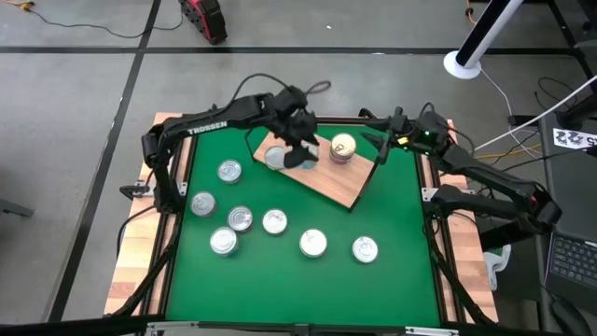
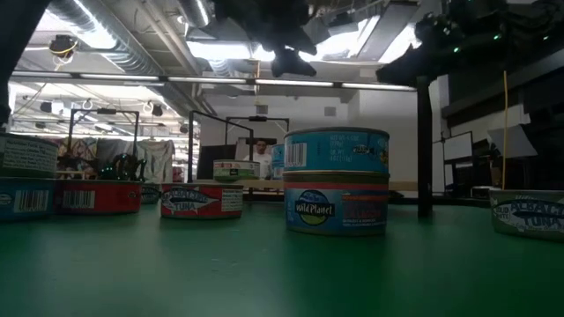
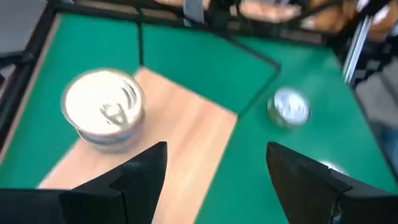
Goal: Stack canned seafood by type on shelf
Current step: Stack the yellow-blue tuna can on top of the yellow-blue tuna can on the shelf
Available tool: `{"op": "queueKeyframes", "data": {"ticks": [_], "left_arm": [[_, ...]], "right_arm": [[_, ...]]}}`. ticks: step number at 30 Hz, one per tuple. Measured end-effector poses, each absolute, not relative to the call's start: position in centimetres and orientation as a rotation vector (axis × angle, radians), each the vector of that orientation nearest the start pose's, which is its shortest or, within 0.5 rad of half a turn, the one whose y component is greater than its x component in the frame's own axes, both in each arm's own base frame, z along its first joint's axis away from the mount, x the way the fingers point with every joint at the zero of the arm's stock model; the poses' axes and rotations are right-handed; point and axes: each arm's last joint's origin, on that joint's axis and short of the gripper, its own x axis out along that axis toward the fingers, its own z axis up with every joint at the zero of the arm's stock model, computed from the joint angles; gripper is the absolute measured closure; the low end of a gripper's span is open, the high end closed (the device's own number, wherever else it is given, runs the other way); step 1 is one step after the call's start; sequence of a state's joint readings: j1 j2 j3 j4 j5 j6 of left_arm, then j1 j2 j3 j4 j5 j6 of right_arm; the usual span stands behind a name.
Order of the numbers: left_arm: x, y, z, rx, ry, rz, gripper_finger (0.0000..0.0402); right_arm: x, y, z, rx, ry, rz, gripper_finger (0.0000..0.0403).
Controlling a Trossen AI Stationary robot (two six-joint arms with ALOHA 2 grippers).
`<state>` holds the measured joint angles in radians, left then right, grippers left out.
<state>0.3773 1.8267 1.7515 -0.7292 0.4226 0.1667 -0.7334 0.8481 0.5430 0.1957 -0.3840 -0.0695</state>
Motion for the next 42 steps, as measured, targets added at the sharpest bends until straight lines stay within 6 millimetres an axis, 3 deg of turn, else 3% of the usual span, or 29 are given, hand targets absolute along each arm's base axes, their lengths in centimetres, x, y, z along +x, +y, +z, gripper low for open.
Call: {"op": "queueKeyframes", "data": {"ticks": [10,18,32,42], "left_arm": [[38.5,6.8,32.2,0.006,0.932,-0.121,0.0133],[39.0,2.0,32.1,0.083,0.950,-0.161,0.0133],[38.9,-2.8,32.1,-0.072,0.973,-0.150,0.0133],[38.0,-7.3,28.4,0.093,1.046,-0.296,0.0133]], "right_arm": [[13.2,-9.3,28.8,0.054,0.057,-0.067,0.0226],[13.8,-6.8,29.1,0.057,0.051,0.086,0.0226],[15.7,-1.5,28.9,0.041,0.072,0.214,0.0226],[15.9,2.7,28.7,0.019,0.089,0.305,0.0226]]}}
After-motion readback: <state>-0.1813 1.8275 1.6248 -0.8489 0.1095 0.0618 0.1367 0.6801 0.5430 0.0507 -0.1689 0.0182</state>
